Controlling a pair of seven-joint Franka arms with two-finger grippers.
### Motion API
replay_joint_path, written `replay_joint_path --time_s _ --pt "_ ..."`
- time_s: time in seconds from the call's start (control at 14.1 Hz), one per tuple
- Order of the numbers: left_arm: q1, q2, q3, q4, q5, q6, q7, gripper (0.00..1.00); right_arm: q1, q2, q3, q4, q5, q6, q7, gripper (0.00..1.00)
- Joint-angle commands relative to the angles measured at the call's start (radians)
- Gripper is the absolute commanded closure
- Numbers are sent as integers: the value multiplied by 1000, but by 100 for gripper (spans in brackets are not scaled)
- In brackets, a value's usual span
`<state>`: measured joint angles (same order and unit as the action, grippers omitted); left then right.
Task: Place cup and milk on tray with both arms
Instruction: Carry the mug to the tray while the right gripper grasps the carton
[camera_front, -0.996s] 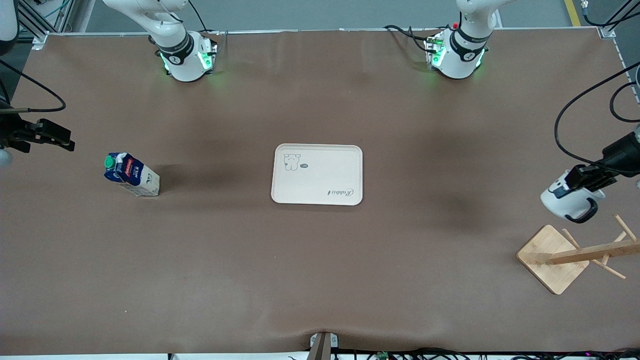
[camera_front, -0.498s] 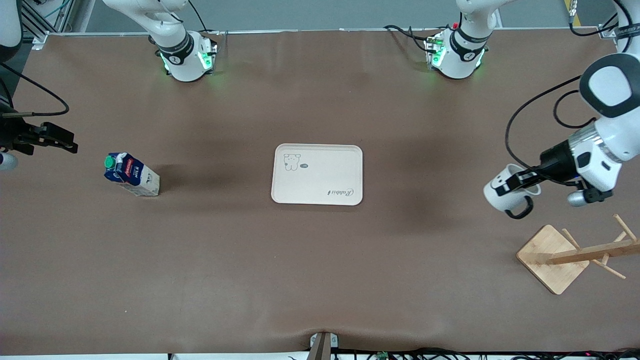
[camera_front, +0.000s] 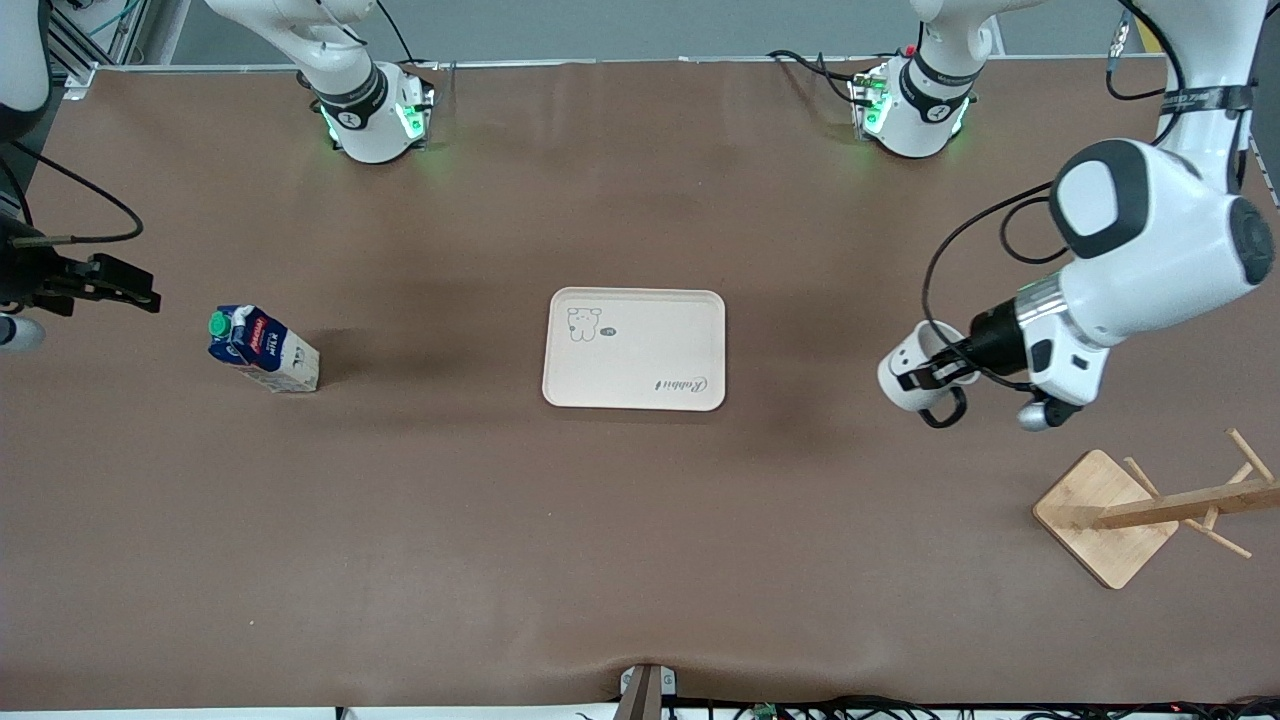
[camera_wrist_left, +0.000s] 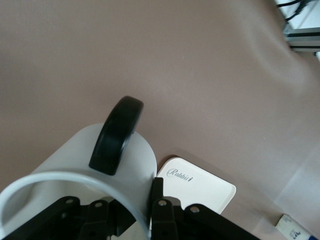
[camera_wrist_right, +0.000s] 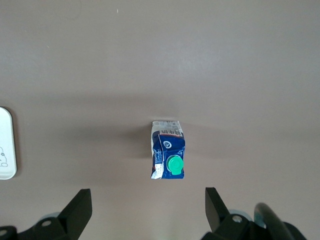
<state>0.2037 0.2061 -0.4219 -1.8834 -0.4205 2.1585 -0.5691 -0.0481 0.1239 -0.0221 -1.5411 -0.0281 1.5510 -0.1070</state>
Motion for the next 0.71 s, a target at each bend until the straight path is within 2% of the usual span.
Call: replay_joint_path --time_s 0.0,0.28,0.43,0.64 --pt "-76 42 -1 44 78 17 -188 100 -22 51 7 13 5 -8 -5 0" --pt "-177 88 -1 52 236 38 -440 100 -65 89 5 -4 8 -20 1 0" --pt "-222 120 -1 67 310 40 -562 100 -85 103 5 -55 10 -22 4 0" --pt "-280 156 -1 86 327 40 -721 100 -95 95 4 -148 62 -2 4 0"
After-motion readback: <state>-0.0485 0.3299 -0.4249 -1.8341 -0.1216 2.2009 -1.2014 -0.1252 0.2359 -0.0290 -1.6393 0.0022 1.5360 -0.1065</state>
